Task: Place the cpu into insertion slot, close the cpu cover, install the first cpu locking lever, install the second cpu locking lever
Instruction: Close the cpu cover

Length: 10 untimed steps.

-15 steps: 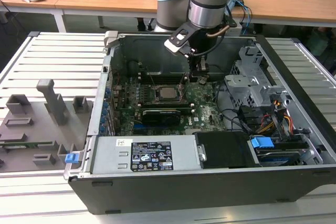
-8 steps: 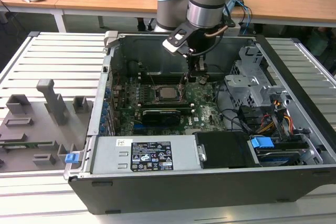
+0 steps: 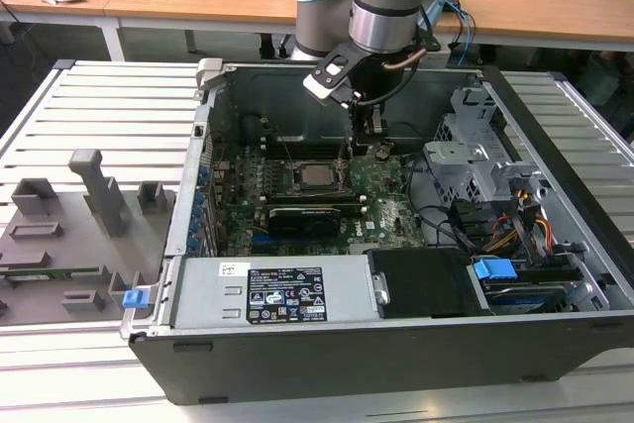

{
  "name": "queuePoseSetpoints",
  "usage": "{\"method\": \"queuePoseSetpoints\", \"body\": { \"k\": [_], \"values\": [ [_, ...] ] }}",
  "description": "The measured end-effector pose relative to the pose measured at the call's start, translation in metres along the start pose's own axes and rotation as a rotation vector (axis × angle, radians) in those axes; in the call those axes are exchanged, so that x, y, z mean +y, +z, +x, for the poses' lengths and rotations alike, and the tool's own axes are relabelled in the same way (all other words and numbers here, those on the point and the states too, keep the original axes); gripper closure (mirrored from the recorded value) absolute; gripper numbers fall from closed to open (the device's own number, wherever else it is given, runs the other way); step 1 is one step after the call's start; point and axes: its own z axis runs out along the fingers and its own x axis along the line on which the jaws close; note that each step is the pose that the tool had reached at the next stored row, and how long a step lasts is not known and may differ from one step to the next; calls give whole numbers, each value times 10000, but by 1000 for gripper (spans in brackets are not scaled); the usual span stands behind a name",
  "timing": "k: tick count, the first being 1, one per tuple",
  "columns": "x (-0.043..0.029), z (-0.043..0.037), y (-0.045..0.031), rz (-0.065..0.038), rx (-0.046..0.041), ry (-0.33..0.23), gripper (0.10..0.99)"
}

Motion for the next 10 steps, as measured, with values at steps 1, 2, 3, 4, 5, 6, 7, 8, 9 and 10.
{"method": "queuePoseSetpoints", "body": {
  "k": [1, 2, 3, 4, 5, 6, 7, 8, 9, 10],
  "values": [
    [-6, 0, 0, 0, 0, 0, 980],
    [-13, 1, 0, 0, 0, 0, 980],
    [-17, 1, 0, 0, 0, -1, 980],
    [-22, 1, 0, 0, 0, 0, 980],
    [-27, 2, 0, 0, 0, 1, 980],
    [-34, 2, 0, 0, 0, 1, 980],
    [-37, 2, 0, 0, 0, 1, 980],
    [-42, 3, 0, 0, 0, 1, 980],
    [-47, 3, 0, 0, 0, 0, 980],
    [-50, 3, -1, 0, -1, 1, 980]
  ]
}}
